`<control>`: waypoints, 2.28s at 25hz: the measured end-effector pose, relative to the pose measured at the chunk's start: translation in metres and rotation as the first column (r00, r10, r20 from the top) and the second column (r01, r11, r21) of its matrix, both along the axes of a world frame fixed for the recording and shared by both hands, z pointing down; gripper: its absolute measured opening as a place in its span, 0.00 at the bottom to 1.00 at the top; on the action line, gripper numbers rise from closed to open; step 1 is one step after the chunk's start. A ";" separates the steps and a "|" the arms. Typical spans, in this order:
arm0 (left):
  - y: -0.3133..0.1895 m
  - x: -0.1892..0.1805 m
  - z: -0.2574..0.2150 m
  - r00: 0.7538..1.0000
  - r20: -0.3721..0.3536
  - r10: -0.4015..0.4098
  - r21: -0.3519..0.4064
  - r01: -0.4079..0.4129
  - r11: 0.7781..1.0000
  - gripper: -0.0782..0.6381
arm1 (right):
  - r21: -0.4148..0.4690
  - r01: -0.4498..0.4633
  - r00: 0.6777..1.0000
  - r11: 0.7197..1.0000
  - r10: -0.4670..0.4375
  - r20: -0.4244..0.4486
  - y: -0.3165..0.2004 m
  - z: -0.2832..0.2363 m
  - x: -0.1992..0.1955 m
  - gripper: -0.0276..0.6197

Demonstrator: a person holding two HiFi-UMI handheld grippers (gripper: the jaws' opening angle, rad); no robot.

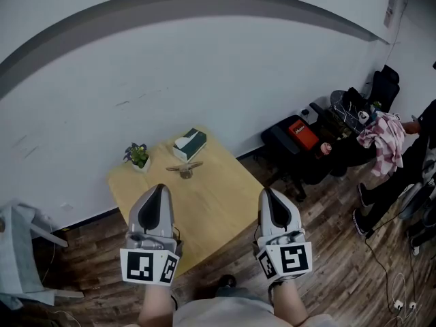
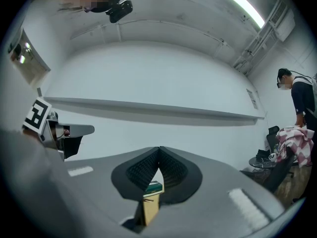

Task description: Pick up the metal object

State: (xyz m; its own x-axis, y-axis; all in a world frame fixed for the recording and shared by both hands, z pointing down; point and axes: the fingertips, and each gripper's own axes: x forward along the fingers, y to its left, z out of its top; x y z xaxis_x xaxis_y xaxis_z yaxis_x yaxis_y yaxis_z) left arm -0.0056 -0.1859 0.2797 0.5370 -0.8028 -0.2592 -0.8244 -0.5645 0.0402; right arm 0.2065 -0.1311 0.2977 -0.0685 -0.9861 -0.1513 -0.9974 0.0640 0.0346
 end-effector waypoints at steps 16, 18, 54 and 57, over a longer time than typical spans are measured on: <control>-0.042 0.036 0.011 0.995 0.013 -0.102 -0.021 0.102 0.995 0.11 | -0.006 0.121 0.992 0.993 -0.121 0.017 -0.069 0.004 0.035 0.05; -0.048 0.036 0.015 0.994 0.030 -0.103 -0.027 0.104 0.994 0.11 | -0.017 0.139 0.990 0.990 -0.139 0.019 -0.078 0.009 0.030 0.05; -0.201 0.044 0.223 0.994 0.109 -0.002 -0.545 0.062 0.836 0.34 | -0.277 0.273 0.961 0.921 -0.275 0.032 -0.234 0.114 -0.037 0.05; -0.202 0.046 0.241 0.993 0.116 0.003 -0.579 0.065 0.812 0.37 | -0.292 0.276 0.960 0.916 -0.279 0.032 -0.236 0.120 -0.040 0.05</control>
State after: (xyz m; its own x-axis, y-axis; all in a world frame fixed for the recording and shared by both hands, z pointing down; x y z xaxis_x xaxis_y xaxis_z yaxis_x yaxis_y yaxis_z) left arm 0.0405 -0.3883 0.5207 0.5059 -0.8016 0.3185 -0.8596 -0.4378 0.2636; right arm 0.1667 -0.3668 0.4179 -0.3454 -0.9278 0.1410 -0.9379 0.3465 -0.0178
